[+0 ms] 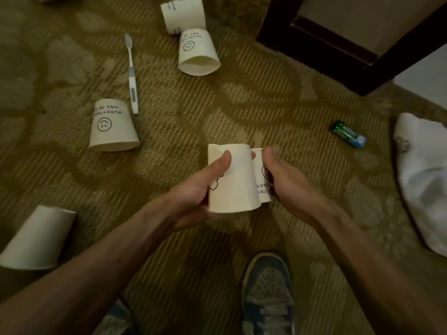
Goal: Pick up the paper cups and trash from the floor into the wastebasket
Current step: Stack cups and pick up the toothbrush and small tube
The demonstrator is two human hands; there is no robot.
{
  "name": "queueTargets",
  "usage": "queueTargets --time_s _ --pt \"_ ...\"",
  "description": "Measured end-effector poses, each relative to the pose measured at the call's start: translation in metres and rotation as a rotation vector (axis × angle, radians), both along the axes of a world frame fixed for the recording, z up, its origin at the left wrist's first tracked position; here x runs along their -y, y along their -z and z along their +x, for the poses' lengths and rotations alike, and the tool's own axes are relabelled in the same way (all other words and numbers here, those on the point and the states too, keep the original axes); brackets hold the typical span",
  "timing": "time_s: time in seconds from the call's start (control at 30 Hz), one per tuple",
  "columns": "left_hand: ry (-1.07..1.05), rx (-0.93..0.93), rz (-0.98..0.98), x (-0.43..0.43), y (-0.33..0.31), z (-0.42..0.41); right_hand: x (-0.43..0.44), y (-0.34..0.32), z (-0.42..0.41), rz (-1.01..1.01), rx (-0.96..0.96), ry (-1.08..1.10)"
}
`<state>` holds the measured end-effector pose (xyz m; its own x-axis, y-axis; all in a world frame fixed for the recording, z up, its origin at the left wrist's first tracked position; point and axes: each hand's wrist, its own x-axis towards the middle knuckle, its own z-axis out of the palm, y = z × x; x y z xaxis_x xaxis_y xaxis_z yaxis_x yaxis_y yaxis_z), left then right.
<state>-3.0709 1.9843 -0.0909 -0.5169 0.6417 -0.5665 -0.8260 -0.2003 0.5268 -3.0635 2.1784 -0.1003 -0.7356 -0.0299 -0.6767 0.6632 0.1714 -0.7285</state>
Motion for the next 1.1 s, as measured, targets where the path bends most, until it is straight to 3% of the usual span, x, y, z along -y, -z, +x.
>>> queueTargets --time_s 0.17,0.47,0.57,0.67,0.77,0.97,1.1 --pt "-0.009 -0.019 0.075 0.004 0.006 0.001 0.012 0.0 0.001 -0.073 0.064 -0.004" --pt "-0.057 -0.029 -0.076 -0.002 0.011 0.0 -0.004 -0.009 -0.007 0.039 0.011 -0.192" --pt "-0.069 0.006 -0.126 -0.001 0.013 -0.002 -0.03 -0.008 -0.023 0.267 -0.155 -0.139" --pt "-0.085 0.029 -0.16 -0.001 0.012 -0.003 -0.074 0.0 -0.045 0.701 -0.355 -0.093" --pt "-0.066 0.019 -0.18 -0.004 0.009 -0.003 -0.116 0.014 -0.06 1.09 -0.337 -0.208" --pt "-0.014 -0.009 -0.201 -0.004 0.007 -0.004 -0.146 0.037 -0.073 1.166 -0.072 -0.299" --pt "-0.022 0.005 -0.226 -0.002 0.009 -0.005 -0.129 0.037 -0.071 1.194 -0.249 -0.361"
